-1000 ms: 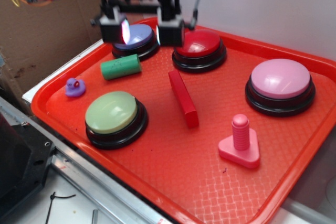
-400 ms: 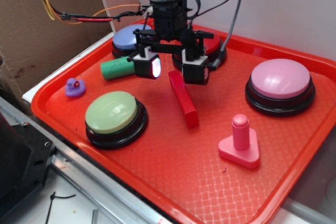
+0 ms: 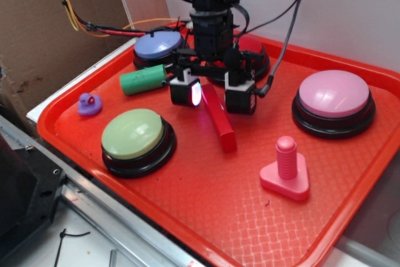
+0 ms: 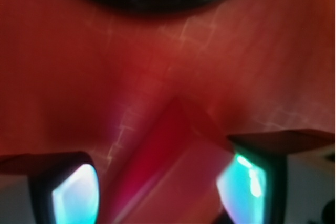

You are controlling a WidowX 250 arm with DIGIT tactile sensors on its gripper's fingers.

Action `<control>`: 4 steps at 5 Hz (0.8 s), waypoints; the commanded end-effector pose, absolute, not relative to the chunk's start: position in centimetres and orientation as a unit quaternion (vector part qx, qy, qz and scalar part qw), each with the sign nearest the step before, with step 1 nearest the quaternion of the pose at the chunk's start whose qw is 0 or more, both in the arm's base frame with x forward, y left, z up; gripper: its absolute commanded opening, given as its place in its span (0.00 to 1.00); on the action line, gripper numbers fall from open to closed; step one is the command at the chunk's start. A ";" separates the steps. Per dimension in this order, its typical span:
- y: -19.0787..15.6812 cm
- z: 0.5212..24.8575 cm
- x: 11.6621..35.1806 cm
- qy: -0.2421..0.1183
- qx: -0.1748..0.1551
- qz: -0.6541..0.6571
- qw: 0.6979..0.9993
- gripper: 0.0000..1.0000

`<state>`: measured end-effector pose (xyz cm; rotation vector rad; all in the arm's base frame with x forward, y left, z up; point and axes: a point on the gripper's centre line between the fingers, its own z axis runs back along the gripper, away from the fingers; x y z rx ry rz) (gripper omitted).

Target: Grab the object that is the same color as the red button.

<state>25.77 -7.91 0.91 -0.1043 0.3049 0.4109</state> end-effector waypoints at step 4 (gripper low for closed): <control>-4.0 11.4 26.3 0.030 -0.099 0.049 0.993 0.00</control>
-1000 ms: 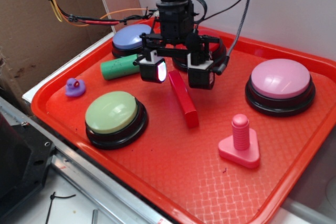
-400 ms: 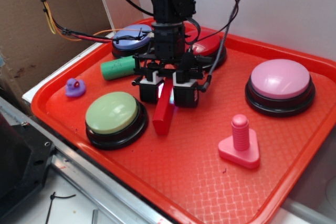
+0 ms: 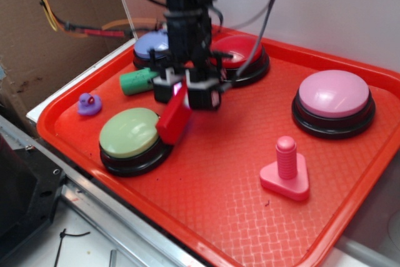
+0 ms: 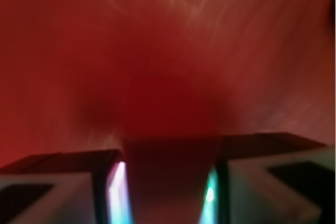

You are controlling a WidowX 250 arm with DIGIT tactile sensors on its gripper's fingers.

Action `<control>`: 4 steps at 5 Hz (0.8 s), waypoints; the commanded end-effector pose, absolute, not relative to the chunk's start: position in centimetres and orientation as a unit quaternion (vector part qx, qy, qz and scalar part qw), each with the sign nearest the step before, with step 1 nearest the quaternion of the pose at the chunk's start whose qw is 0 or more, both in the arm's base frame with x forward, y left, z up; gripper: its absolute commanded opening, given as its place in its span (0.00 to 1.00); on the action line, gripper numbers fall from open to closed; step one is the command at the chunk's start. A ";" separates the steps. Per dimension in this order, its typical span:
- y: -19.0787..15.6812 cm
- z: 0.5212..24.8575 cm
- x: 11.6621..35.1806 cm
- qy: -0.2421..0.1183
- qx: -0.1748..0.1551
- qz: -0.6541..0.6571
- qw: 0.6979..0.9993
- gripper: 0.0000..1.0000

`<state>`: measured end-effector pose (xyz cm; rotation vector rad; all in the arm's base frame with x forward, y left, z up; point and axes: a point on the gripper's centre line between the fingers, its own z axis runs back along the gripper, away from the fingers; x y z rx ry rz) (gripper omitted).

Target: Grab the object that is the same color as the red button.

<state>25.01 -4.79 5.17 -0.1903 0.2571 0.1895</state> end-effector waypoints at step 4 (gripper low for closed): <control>-4.7 24.6 24.3 -0.027 -0.019 0.052 0.998 0.00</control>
